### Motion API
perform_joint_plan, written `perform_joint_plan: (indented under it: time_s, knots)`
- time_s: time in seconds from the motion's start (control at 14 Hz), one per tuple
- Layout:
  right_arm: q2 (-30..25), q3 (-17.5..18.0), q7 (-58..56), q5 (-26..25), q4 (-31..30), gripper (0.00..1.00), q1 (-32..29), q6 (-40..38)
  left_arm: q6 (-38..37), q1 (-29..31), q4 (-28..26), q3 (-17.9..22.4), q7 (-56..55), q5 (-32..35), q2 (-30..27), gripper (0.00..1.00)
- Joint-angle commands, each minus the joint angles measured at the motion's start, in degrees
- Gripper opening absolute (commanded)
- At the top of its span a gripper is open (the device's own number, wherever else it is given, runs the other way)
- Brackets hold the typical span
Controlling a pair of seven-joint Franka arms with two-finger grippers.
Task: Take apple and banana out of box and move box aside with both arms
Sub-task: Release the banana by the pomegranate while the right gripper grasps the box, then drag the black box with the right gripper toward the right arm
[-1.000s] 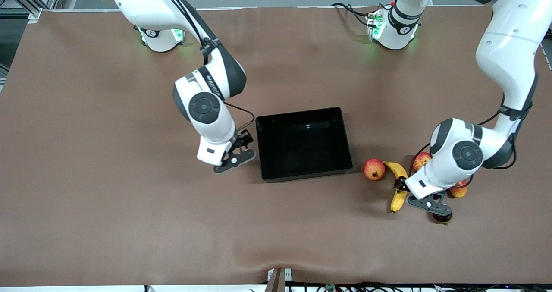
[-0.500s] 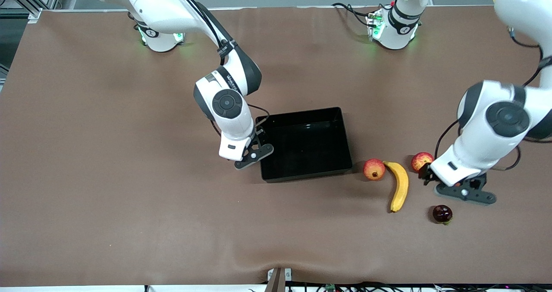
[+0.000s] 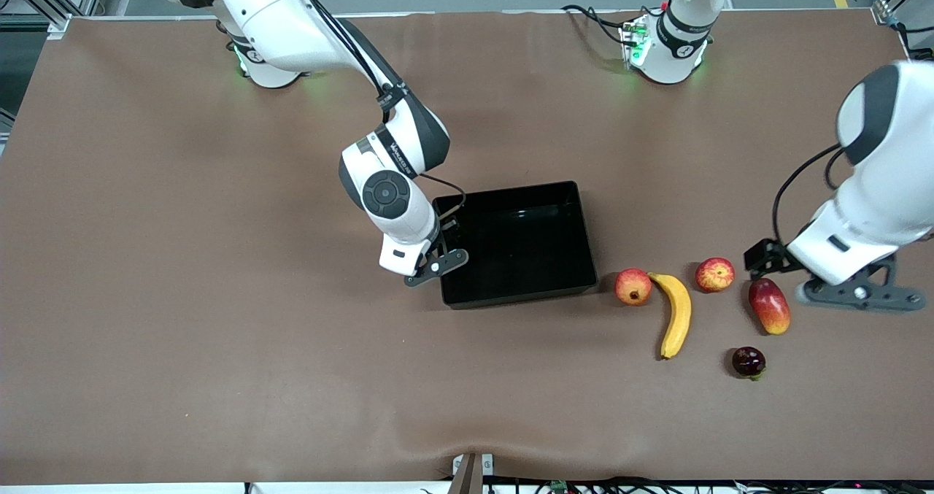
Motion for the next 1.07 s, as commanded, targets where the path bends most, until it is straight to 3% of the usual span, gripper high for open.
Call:
perform_joint_plan:
  time_s: [0.0,0.14,0.21,0.36,0.43,0.71,0.79,1.0]
  knots:
    - [1.7,-0.2,1.7,1.0,0.7,1.0,1.4,0.8,-8.0,0.6,2.7,-0.8,0.5,-1.5,-3.8,1.0]
    - [1.9,-0.2,6.0,0.7,0.3,1.0,3.0,1.0,-10.0,0.7,2.5,-0.3,0.4,-5.0,-8.0,1.0]
    - [1.8,-0.3,7.3,0.1,0.3,0.8,3.8,1.0,-12.0,0.7,2.6,-0.2,0.4,-5.7,-9.4,1.0]
    - [1.7,-0.4,7.4,-1.8,0.3,0.17,4.4,0.8,-15.3,0.7,2.5,-0.3,0.7,-6.4,-11.9,1.0]
    - [1.6,-0.4,7.5,-4.0,0.3,0.0,4.5,0.7,-16.0,0.6,2.3,-0.6,0.7,-6.6,-13.0,1.0]
    - [1.2,-0.4,9.4,-6.0,0.4,0.0,3.8,0.8,-16.1,-0.4,0.3,0.7,-0.6,-11.1,-16.9,1.0]
    - [1.2,-0.5,10.7,-6.0,0.3,0.0,3.7,0.8,-16.1,-2.8,-0.5,3.5,-0.6,-11.9,-17.8,1.0]
    - [-0.7,-0.8,13.0,-5.8,-0.6,0.0,1.8,0.0,-18.4,-13.2,-0.9,17.0,-0.7,-15.8,-19.2,1.0]
